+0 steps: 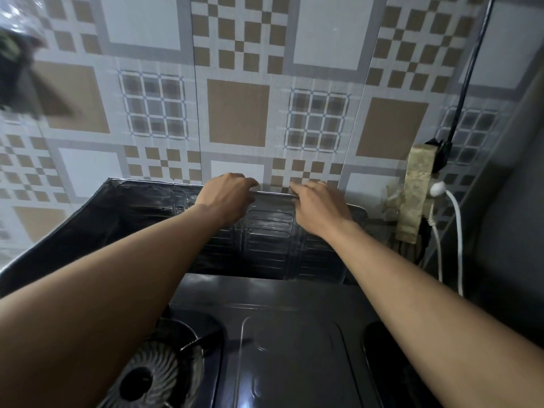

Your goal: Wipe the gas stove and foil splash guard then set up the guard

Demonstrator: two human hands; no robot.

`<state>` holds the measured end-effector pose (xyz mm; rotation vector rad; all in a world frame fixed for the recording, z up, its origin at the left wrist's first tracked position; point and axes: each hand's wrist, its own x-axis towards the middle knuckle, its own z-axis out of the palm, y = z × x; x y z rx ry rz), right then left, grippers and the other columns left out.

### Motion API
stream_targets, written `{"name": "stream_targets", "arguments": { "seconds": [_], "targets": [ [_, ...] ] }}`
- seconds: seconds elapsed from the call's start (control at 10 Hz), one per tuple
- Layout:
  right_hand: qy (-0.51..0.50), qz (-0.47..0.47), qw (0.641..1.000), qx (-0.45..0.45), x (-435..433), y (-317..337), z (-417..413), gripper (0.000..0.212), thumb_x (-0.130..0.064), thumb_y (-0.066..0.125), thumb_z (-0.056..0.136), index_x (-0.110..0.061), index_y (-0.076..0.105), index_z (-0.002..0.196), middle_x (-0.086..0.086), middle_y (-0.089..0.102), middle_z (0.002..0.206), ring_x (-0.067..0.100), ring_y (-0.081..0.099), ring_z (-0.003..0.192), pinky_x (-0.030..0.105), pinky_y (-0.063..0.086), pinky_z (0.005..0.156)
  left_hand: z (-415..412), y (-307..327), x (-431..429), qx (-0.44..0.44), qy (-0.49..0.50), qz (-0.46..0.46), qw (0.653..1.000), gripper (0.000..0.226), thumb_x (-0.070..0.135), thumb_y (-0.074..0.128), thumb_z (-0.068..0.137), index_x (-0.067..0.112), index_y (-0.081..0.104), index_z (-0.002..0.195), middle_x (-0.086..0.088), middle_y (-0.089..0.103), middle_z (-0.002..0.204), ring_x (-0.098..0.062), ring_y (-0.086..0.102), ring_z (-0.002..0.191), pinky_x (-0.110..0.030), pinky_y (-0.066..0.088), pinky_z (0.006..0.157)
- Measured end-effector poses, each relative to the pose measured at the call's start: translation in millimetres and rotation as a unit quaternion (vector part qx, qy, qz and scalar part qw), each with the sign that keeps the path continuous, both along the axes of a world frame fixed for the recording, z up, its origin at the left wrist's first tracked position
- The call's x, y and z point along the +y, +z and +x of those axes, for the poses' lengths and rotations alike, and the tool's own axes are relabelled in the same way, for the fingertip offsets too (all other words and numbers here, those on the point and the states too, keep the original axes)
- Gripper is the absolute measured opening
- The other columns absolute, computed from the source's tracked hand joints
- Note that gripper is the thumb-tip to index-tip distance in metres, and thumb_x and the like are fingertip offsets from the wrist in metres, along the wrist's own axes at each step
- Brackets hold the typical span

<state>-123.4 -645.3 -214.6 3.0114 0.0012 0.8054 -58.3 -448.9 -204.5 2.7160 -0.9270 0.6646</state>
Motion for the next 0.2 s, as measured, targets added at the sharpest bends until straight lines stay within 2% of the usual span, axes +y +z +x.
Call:
{"name": "stream_targets", "arguments": {
  "seconds": [0.1, 0.2],
  "targets": [
    [-0.004, 0.007, 1.0, 0.014, 9, 10, -11, 0.041, -0.016, 0.059, 0.092, -0.017, 0.059, 0.133, 0.004, 0.066, 0.124, 0.029, 0.059, 0.114, 0.045, 0.05, 0.097, -15, 5, 7, -0.005, 0.014, -0.013, 1.0, 0.041, 0.033, 0.059, 0.097, 0.02, 0.058, 0.136, -0.008, 0.065, 0.129, -0.031, 0.061, 0.114, -0.044, 0.053, 0.09],
    [-0.017, 0.021, 1.0, -0.009, 14, 26, -29, 0.043, -0.023, 0.055, 0.096, -0.018, 0.055, 0.139, 0.005, 0.063, 0.13, 0.029, 0.059, 0.115, 0.047, 0.049, 0.097, -37, 8, 10, 0.009, 0.043, -0.098, 0.994, 0.043, 0.032, 0.06, 0.095, 0.021, 0.058, 0.137, -0.007, 0.064, 0.131, -0.029, 0.06, 0.116, -0.042, 0.051, 0.093]
  ]
}}
